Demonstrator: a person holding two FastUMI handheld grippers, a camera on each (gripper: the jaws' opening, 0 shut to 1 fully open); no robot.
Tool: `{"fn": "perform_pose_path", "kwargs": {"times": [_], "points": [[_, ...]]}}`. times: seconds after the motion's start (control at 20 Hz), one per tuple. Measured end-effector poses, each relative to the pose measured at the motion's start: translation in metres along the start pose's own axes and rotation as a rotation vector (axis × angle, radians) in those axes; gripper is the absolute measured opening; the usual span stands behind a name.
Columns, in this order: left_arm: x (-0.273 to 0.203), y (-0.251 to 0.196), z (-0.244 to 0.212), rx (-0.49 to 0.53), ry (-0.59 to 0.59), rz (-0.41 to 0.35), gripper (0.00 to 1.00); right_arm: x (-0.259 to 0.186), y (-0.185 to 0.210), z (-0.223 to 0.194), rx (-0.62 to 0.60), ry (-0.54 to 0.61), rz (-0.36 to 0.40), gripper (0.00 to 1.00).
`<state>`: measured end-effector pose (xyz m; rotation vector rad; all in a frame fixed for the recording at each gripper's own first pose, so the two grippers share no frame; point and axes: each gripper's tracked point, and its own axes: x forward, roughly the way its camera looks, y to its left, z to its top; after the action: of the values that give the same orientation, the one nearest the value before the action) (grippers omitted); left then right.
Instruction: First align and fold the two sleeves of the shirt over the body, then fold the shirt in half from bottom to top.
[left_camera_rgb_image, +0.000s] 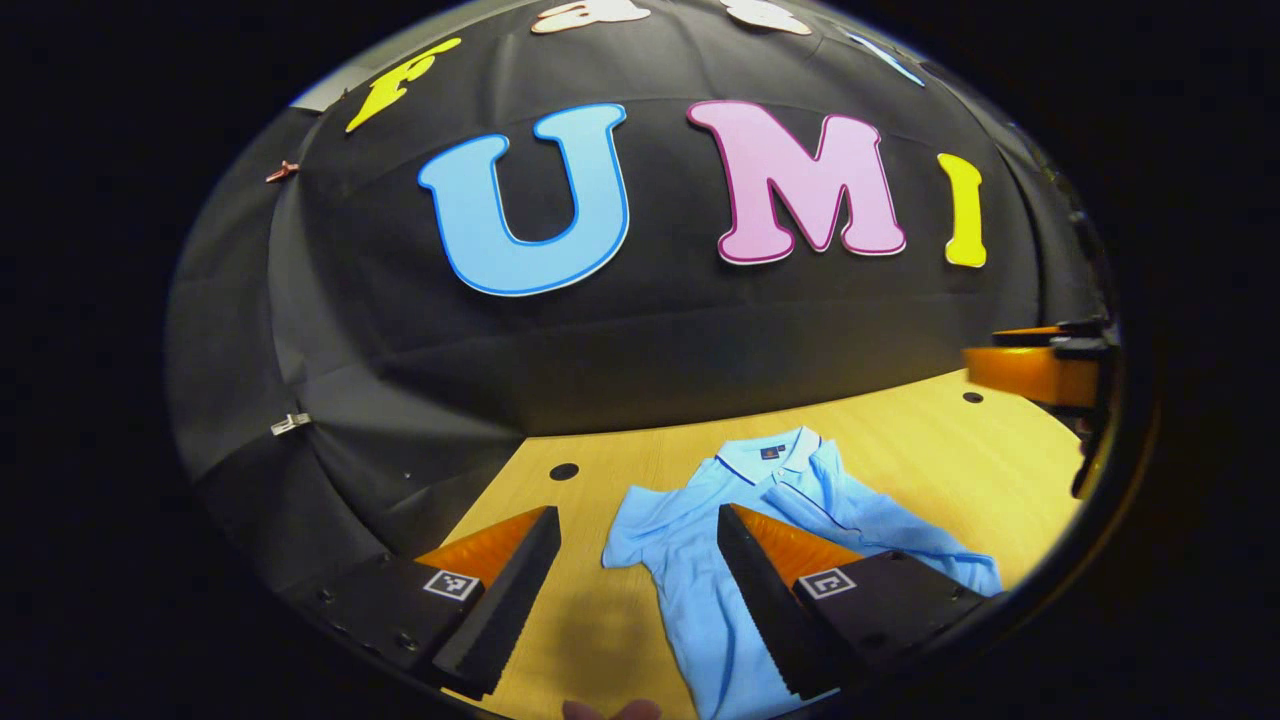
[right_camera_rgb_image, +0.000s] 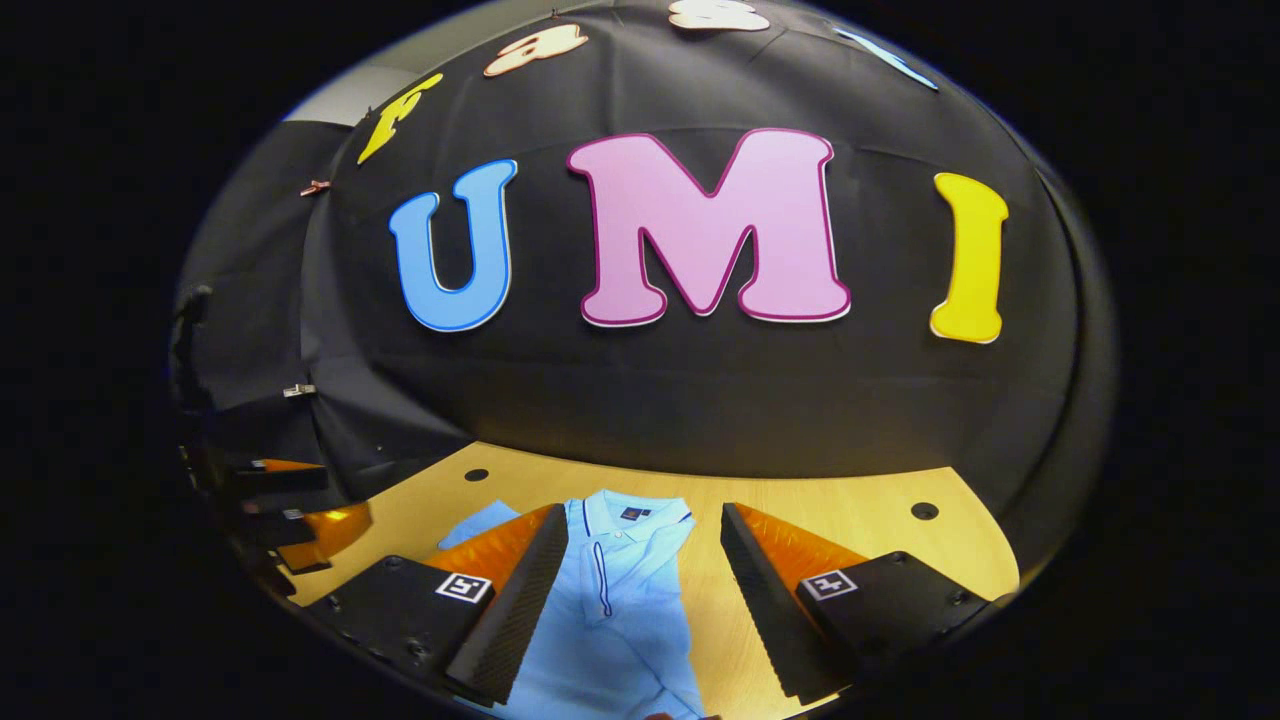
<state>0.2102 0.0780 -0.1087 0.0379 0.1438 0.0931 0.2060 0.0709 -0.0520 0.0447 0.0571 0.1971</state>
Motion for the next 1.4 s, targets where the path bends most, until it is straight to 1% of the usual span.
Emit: {"fn": "perform_pose_path", "kwargs": {"times": [0.2,0.4,0.6,0.75,1.0,1.1,1.2,1.25,1.3,1.4], "points": [[0.067,0.011,-0.019,-0.047,0.044,0.041,1.0,-0.025,-0.014,-0.007,0.018,0.021,-0.016,0.96],[0.131,0.024,-0.051,-0.082,0.138,0.069,1.0,-0.043,-0.027,-0.018,0.043,0.055,-0.041,0.96],[0.177,0.031,-0.081,-0.118,0.236,0.084,1.0,-0.056,-0.034,-0.033,0.053,0.103,-0.046,0.96],[0.195,0.03,-0.105,-0.134,0.309,0.083,1.0,-0.062,-0.04,-0.038,0.051,0.115,-0.056,0.96],[0.209,0.028,-0.137,-0.139,0.407,0.072,1.0,-0.068,-0.048,-0.04,0.066,0.127,-0.071,0.96],[0.211,0.026,-0.147,-0.127,0.436,0.064,1.0,-0.069,-0.049,-0.045,0.074,0.137,-0.073,0.96],[0.215,0.019,-0.147,-0.144,0.432,0.044,0.98,-0.071,-0.05,-0.047,0.094,0.146,-0.074,0.96],[0.215,0.014,-0.148,-0.156,0.435,0.027,0.82,-0.07,-0.049,-0.047,0.102,0.148,-0.075,0.96],[0.215,0.011,-0.148,-0.167,0.433,0.011,0.75,-0.071,-0.05,-0.047,0.103,0.148,-0.076,0.96],[0.216,0.005,-0.148,-0.185,0.432,-0.007,0.53,-0.071,-0.05,-0.046,0.1,0.148,-0.078,0.98]]}}
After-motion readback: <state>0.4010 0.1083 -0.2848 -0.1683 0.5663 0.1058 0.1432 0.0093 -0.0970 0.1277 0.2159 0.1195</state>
